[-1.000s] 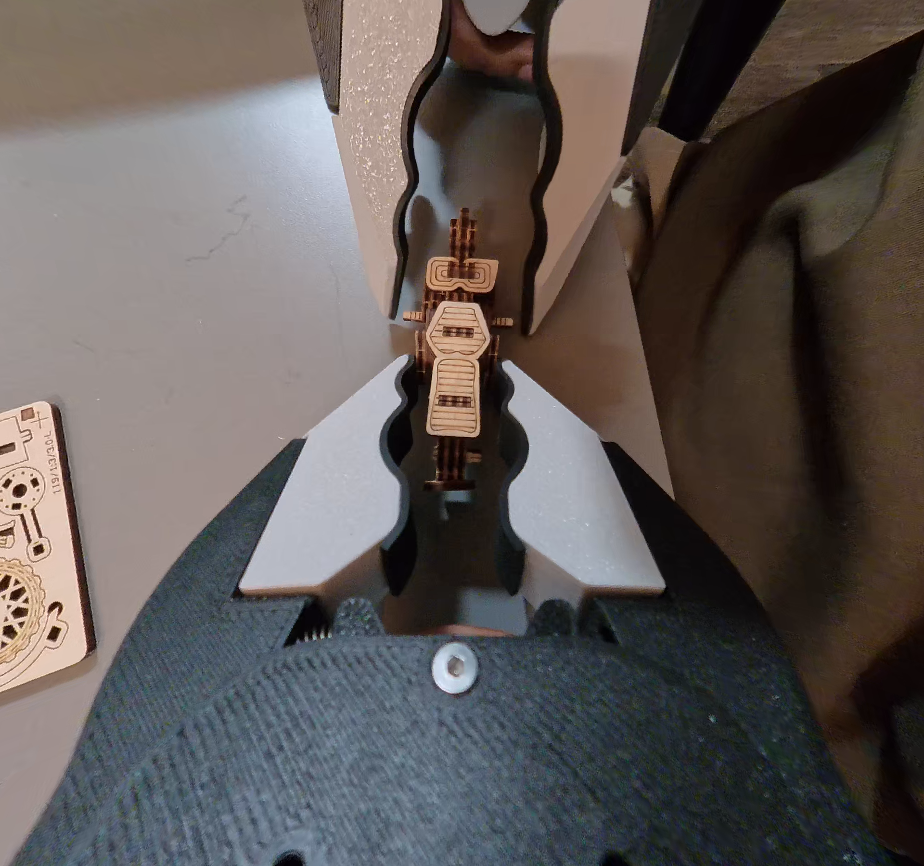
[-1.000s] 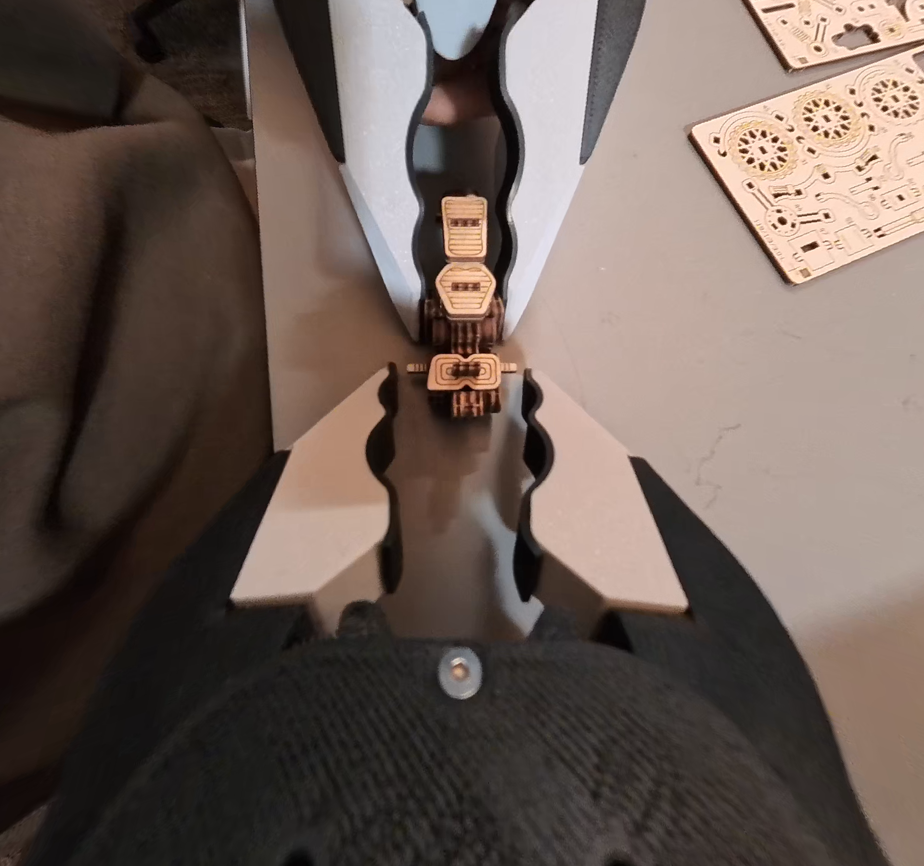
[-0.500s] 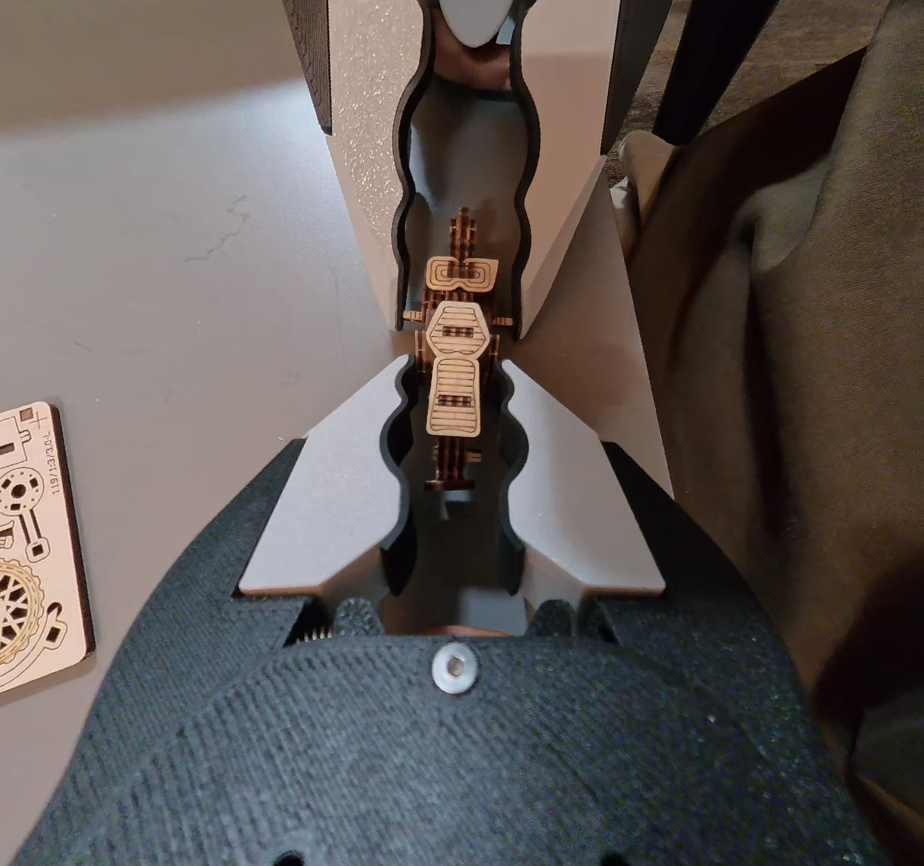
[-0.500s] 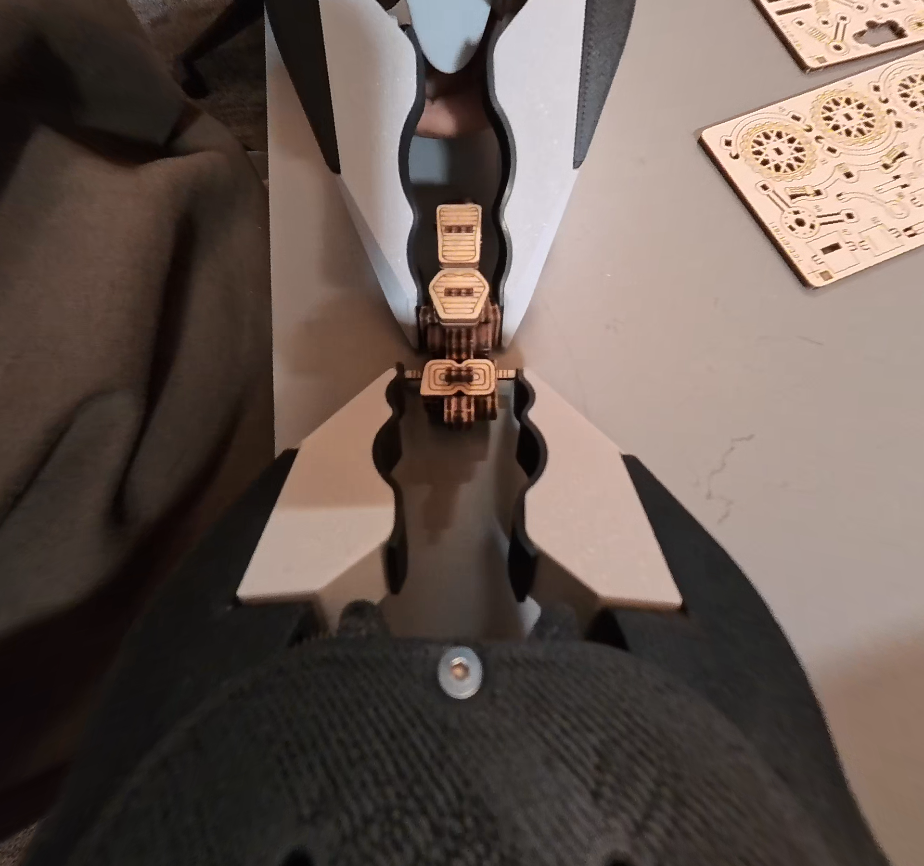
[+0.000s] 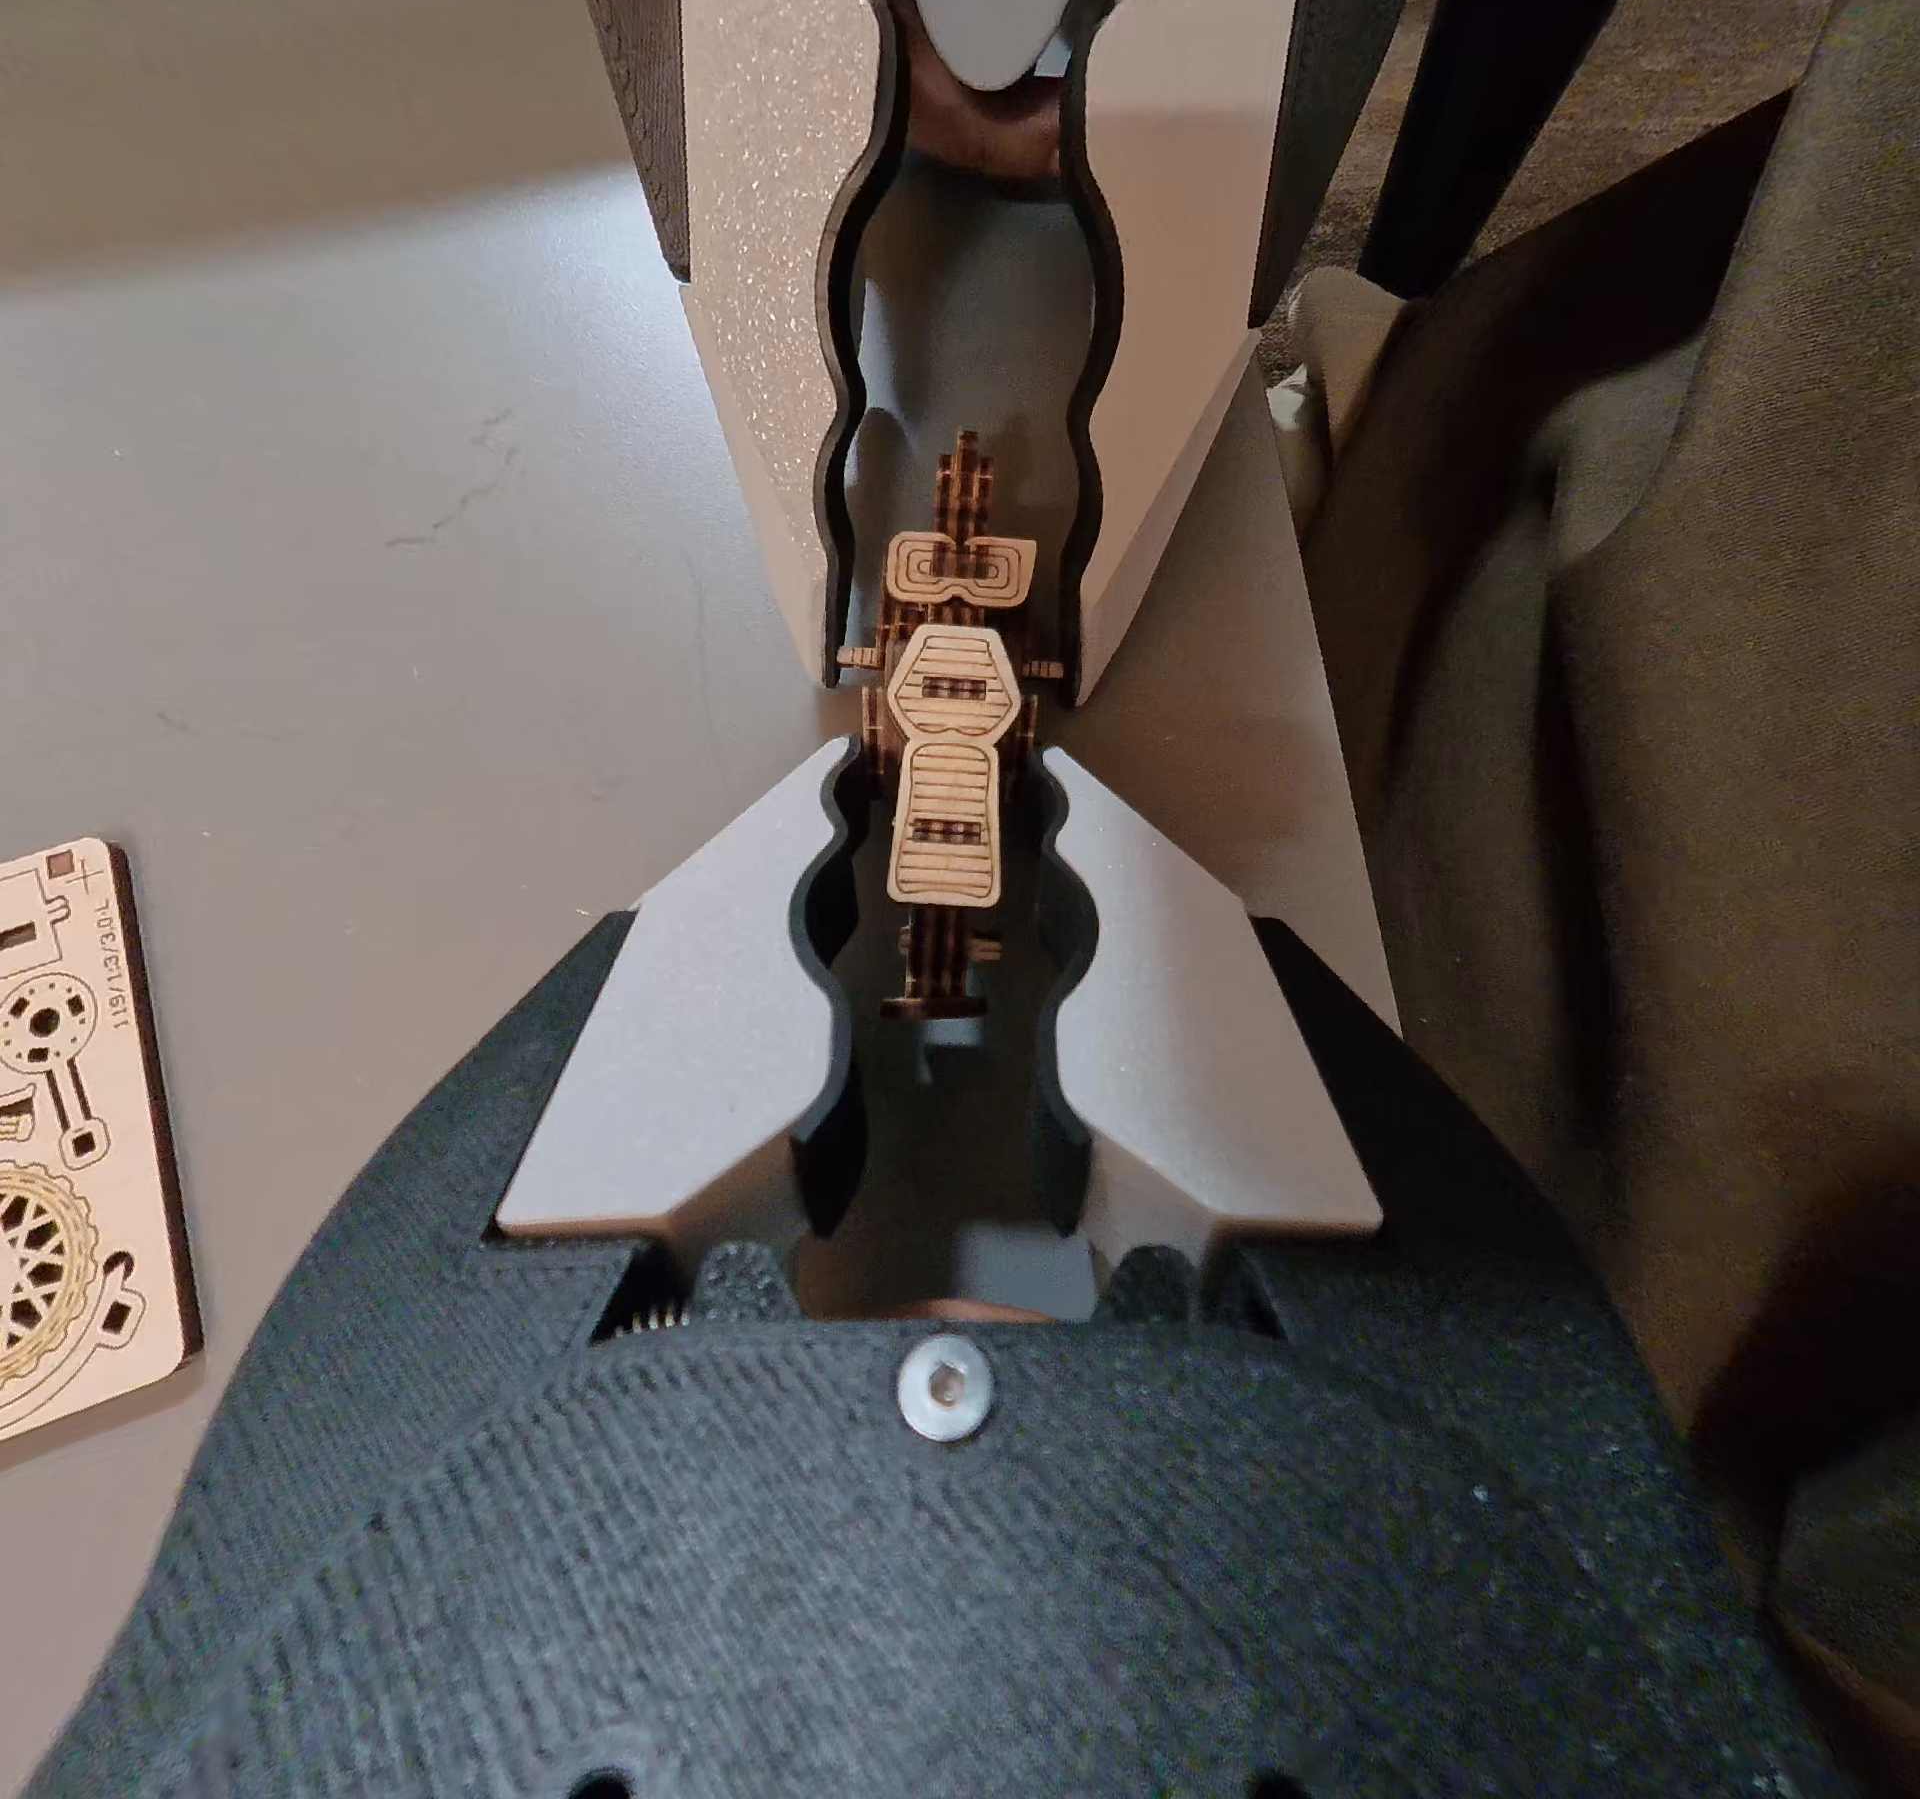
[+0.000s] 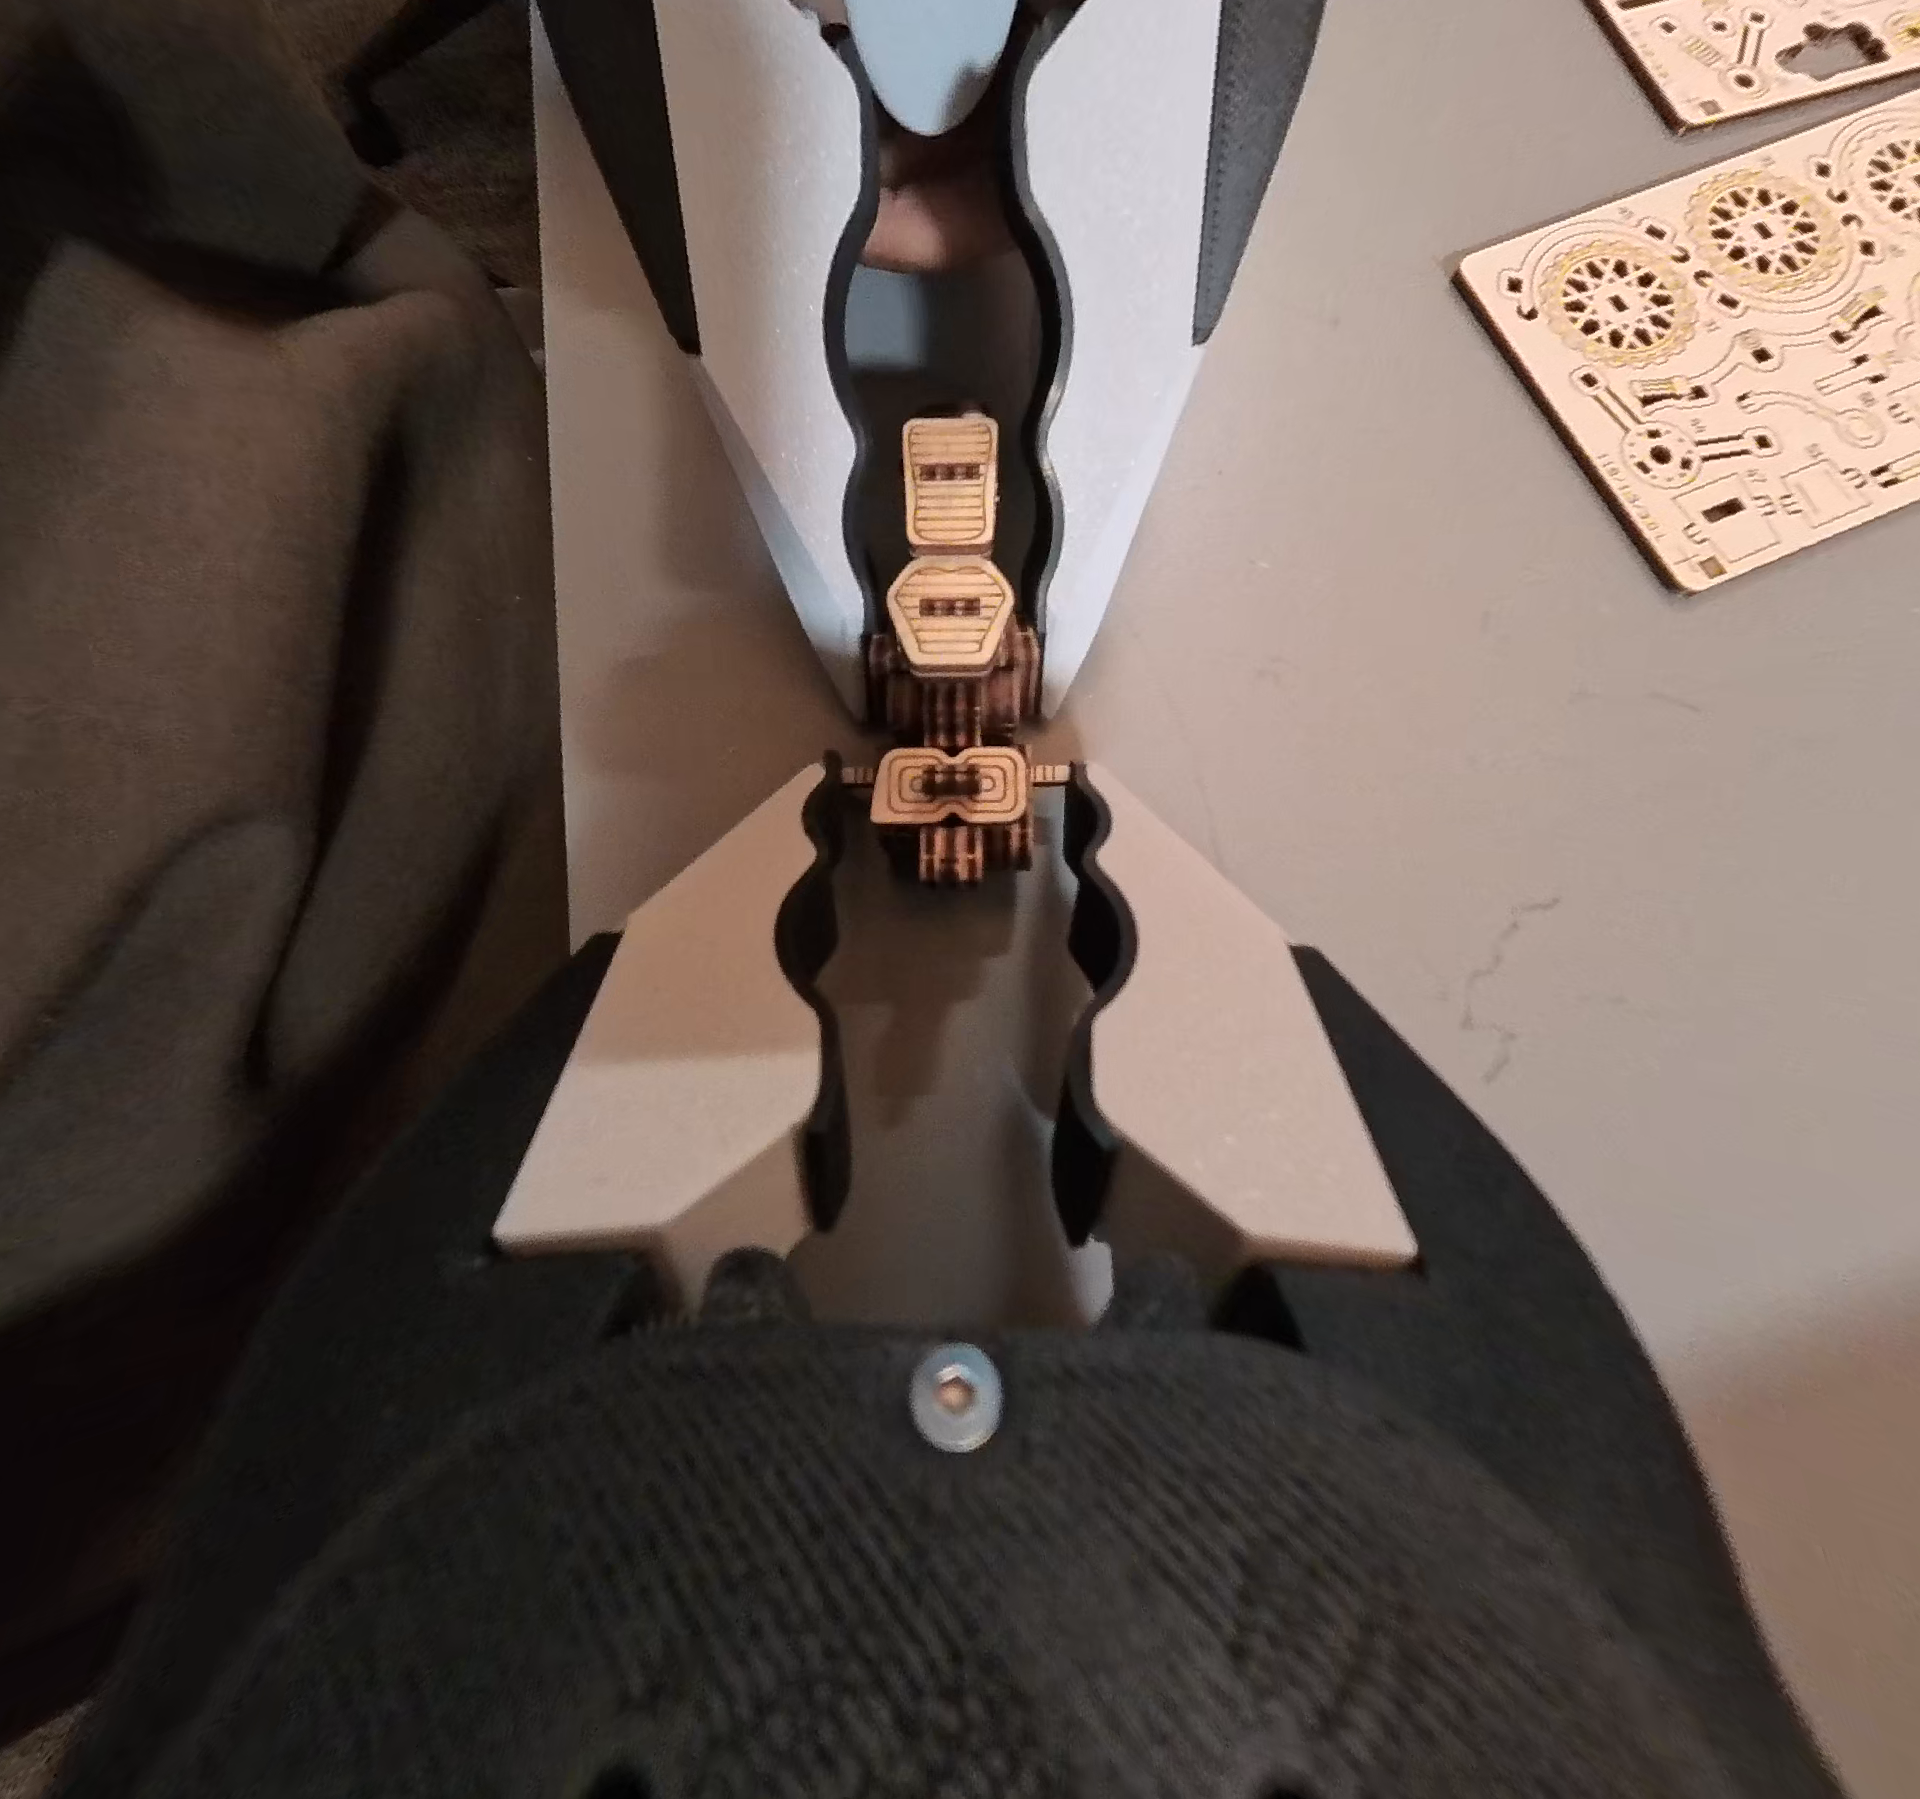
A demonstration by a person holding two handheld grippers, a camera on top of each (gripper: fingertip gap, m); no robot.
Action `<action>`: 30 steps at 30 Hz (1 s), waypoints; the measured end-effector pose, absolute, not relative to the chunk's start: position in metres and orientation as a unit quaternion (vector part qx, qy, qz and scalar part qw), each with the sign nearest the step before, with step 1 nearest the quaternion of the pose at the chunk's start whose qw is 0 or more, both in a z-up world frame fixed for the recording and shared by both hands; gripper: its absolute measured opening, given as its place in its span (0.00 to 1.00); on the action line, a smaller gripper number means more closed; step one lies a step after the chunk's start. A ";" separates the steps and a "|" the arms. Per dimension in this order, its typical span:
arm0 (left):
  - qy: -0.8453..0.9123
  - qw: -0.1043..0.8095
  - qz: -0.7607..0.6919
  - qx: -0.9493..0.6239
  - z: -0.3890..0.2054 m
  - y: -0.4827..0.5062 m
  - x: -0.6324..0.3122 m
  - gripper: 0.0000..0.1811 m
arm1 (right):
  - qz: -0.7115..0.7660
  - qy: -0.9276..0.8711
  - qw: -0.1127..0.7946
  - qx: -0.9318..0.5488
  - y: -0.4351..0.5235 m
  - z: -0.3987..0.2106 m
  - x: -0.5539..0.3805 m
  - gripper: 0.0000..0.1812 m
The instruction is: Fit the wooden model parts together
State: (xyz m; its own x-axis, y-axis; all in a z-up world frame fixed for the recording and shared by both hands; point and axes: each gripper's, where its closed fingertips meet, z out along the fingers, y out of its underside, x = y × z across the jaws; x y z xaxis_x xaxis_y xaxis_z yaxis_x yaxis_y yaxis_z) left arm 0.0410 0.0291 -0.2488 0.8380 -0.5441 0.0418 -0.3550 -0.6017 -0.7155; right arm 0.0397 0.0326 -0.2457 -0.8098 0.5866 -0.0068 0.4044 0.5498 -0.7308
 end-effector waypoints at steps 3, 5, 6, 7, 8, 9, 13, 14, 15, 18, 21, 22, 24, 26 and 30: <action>0.253 0.367 -0.130 -0.886 -0.249 0.029 0.041 0.17 | 0.390 -0.867 0.117 -0.286 0.032 -0.245 0.039 0.23; 0.253 0.366 -0.131 -0.886 -0.249 0.029 0.041 0.17 | 0.394 -0.865 0.117 -0.288 0.032 -0.245 0.039 0.23; 0.253 0.366 -0.131 -0.886 -0.249 0.029 0.041 0.17 | 0.395 -0.864 0.117 -0.290 0.033 -0.245 0.039 0.29; 0.253 0.366 -0.131 -0.886 -0.249 0.029 0.041 0.17 | 0.395 -0.864 0.116 -0.291 0.034 -0.245 0.039 0.33; 0.253 0.366 -0.131 -0.886 -0.249 0.029 0.041 0.17 | 0.396 -0.863 0.115 -0.292 0.036 -0.245 0.040 0.33; 0.253 0.366 -0.131 -0.886 -0.249 0.029 0.041 0.17 | 0.396 -0.863 0.114 -0.293 0.038 -0.245 0.040 0.33; 0.252 0.366 -0.132 -0.886 -0.249 0.029 0.041 0.17 | 0.391 -0.865 0.115 -0.294 0.046 -0.245 0.042 0.29; 0.252 0.366 -0.132 -0.886 -0.249 0.029 0.041 0.17 | 0.390 -0.866 0.113 -0.290 0.046 -0.244 0.044 0.26; 0.252 0.366 -0.132 -0.886 -0.249 0.029 0.041 0.17 | 0.390 -0.867 0.113 -0.287 0.047 -0.244 0.045 0.25; 0.252 0.366 -0.132 -0.886 -0.249 0.029 0.041 0.17 | 0.393 -0.869 0.116 -0.276 0.047 -0.240 0.047 0.22; 0.252 0.366 -0.133 -0.886 -0.249 0.029 0.041 0.17 | 0.395 -0.870 0.110 -0.272 0.049 -0.239 0.050 0.19; 0.252 0.366 -0.133 -0.886 -0.249 0.029 0.041 0.17 | 0.395 -0.871 0.110 -0.272 0.051 -0.238 0.051 0.19; 0.251 0.366 -0.133 -0.886 -0.249 0.029 0.041 0.17 | 0.406 -0.866 0.107 -0.271 0.052 -0.234 0.051 0.17; 0.251 0.366 -0.133 -0.886 -0.249 0.029 0.041 0.17 | 0.424 -0.858 0.106 -0.271 0.053 -0.227 0.052 0.14; 0.251 0.366 -0.134 -0.886 -0.249 0.029 0.041 0.17 | 0.442 -0.848 0.110 -0.272 0.055 -0.220 0.051 0.11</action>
